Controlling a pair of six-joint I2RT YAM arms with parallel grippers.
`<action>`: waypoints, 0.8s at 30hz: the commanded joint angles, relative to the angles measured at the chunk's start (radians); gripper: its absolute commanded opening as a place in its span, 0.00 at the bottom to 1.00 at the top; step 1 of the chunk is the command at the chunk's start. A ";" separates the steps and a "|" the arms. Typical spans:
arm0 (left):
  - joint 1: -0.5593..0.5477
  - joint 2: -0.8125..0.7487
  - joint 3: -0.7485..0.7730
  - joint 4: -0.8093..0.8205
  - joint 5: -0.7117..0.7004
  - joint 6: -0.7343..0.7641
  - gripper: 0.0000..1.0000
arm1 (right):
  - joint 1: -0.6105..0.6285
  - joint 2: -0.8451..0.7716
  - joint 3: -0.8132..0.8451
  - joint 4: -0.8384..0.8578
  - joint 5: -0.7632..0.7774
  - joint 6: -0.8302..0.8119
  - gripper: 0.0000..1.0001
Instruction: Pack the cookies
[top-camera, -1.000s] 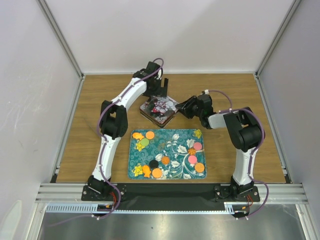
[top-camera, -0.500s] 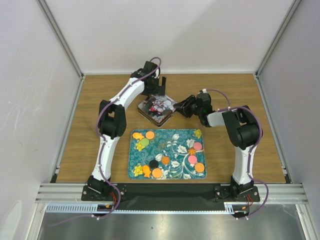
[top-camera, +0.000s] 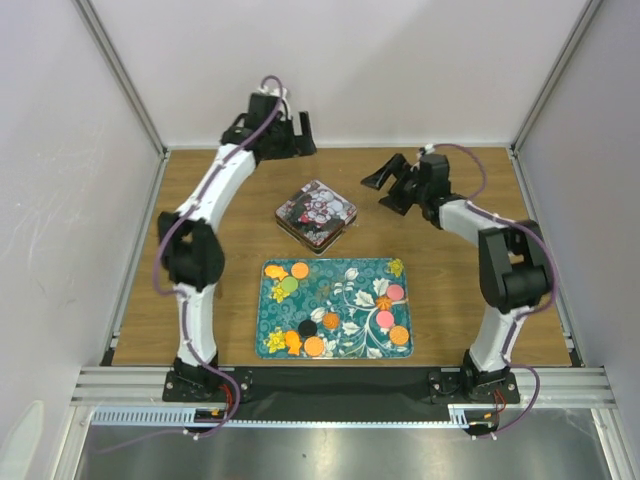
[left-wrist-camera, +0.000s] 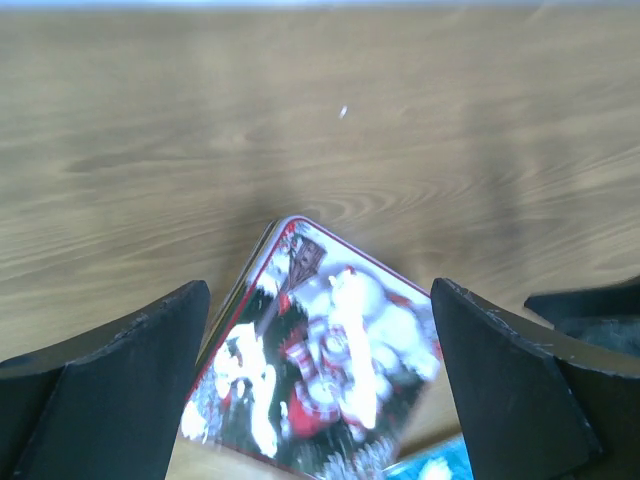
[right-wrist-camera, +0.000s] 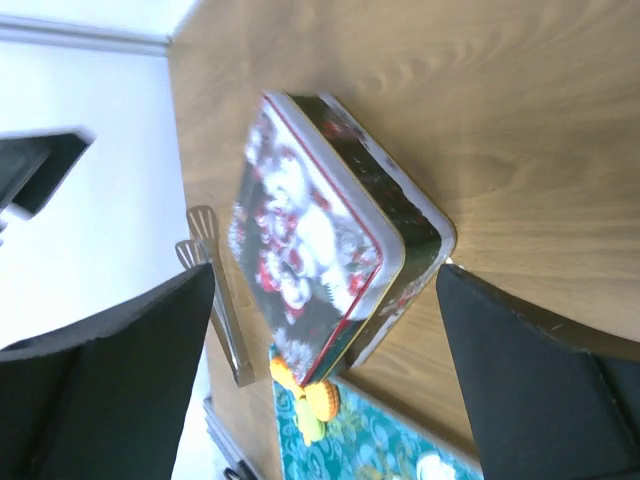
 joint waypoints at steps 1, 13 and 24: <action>0.007 -0.261 -0.102 0.074 -0.018 -0.039 0.98 | -0.029 -0.187 0.030 -0.085 0.028 -0.119 1.00; 0.000 -1.107 -1.053 0.256 0.038 -0.037 0.99 | -0.037 -0.782 -0.235 -0.352 0.268 -0.353 1.00; -0.001 -1.445 -1.295 0.157 0.050 0.044 1.00 | -0.048 -1.048 -0.372 -0.490 0.368 -0.406 1.00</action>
